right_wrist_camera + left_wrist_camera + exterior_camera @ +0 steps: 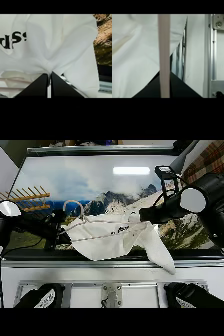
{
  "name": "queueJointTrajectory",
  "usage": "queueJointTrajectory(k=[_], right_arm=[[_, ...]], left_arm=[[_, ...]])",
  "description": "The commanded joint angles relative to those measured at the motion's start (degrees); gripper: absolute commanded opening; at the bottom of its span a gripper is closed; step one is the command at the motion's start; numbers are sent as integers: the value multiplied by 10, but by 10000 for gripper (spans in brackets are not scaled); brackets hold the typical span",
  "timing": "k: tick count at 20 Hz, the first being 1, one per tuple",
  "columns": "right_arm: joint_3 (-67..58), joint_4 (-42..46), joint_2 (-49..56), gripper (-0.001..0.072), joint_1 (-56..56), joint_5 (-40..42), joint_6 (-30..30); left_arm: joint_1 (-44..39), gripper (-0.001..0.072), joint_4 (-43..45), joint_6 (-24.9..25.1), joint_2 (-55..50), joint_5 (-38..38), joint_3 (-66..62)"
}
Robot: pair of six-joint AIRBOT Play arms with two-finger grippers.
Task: Fold the clothes and pants, and hang the long-sleeved shirts on hangers.
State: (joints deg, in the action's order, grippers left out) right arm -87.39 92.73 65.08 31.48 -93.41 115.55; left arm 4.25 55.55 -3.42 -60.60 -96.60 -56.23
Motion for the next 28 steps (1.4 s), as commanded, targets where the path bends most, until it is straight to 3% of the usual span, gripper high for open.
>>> queueJointTrajectory(k=[1, 6, 11, 14, 22, 28], right_arm=[[-1, -1, -7, 35, 0, -1, 0], [-1, -26, -14, 34, 0, -1, -2], [-15, -41, -15, 35, 0, -4, -2], [-30, -41, -15, 34, 0, -12, -2], [-57, -61, -15, 34, 1, -28, -2], [-63, -95, -11, 34, 23, 56, -1]], left_arm=[[-2, 20, 1, -3, -15, 30, 17], [-2, 20, -3, 2, -37, 63, 17], [-41, 19, -5, 33, -59, 100, 17], [-58, 19, -57, 76, -88, 108, 17], [-63, 19, -78, 75, -122, 146, 17], [-64, 19, -91, 82, -133, 147, 17]])
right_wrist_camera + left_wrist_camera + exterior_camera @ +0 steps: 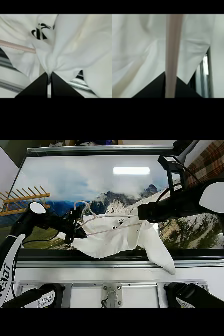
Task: Fold the clothes and pants, and hang the long-sleeved shirts on hangers.
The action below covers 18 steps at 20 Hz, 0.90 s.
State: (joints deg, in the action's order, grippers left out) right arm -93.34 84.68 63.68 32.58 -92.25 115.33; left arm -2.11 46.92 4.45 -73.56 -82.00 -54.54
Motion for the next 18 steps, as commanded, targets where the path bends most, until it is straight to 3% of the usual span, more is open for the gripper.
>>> queueJointTrajectory(k=[1, 8, 18], right_arm=[[-3, -14, 7, 34, 20, 55, 2], [-3, -16, 37, 34, 53, 89, 2], [-3, -66, 68, 34, 91, 230, 2]], left_arm=[[0, 19, -4, 3, -4, 1, 0], [0, 19, -4, 2, -4, -5, 0], [0, 19, -4, 2, -4, -5, 0]])
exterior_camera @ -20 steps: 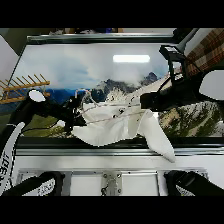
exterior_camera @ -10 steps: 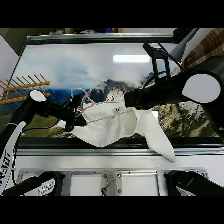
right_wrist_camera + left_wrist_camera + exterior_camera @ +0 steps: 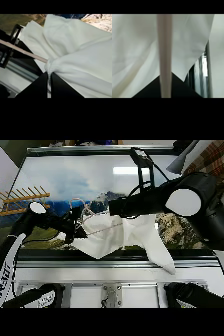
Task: Fold the clothes and pants, and hang the long-sleeved shirts on hangers.
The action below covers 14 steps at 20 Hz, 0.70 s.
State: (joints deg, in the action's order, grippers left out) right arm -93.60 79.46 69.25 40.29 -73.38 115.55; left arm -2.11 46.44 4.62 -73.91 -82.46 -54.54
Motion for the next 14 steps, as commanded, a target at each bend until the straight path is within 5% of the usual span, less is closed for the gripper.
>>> queueJointTrajectory(k=[1, 14], right_arm=[[-1, -15, 19, 34, 21, 50, 0], [0, -54, 76, 34, 74, 150, -2]], left_arm=[[0, 19, 1, 1, 0, -1, 0], [0, 19, 1, 1, 0, -10, 0]])
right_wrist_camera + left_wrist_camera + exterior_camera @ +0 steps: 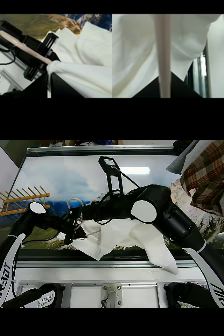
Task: Fold the clothes and pants, and hang the long-sleeved shirts on hangers.
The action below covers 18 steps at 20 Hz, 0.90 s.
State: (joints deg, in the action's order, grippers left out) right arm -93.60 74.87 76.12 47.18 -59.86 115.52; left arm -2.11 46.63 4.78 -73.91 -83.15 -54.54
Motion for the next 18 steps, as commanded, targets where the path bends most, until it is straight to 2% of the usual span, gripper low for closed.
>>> queueJointTrajectory(k=[1, 4, 5, 6, 7, 9, 14, 15, 16, 18], right_arm=[[0, -8, 8, 35, 5, 15, -2], [-1, -7, 7, 50, 5, 7, -2], [-1, -7, 7, 127, 5, 4, -2], [-1, -7, 7, 319, 5, -1, -2], [-1, -5, 6, 389, 5, -6, -3], [-1, -6, 4, 386, 5, -18, -35], [-1, -3, -20, 401, -4, -54, -47], [-1, -3, -27, 503, -8, -57, -48], [-1, -3, -34, 652, -11, -61, -47], [-1, -4, -45, 672, -17, -74, -48]], left_arm=[[0, 19, 0, -1, 0, -3, 0], [0, 20, 0, -1, 0, -5, 0], [0, 19, 0, -1, 0, -5, 0], [0, 19, 0, -1, 0, -6, 0], [0, 19, 0, -1, 0, -8, 0], [0, 19, 2, -1, 0, -9, 0], [0, 20, 2, -1, 0, -9, 0], [0, 19, 2, -1, 0, -9, 0], [0, 20, 2, -1, 0, -9, 0], [0, 20, 2, -1, 0, -9, 0]])
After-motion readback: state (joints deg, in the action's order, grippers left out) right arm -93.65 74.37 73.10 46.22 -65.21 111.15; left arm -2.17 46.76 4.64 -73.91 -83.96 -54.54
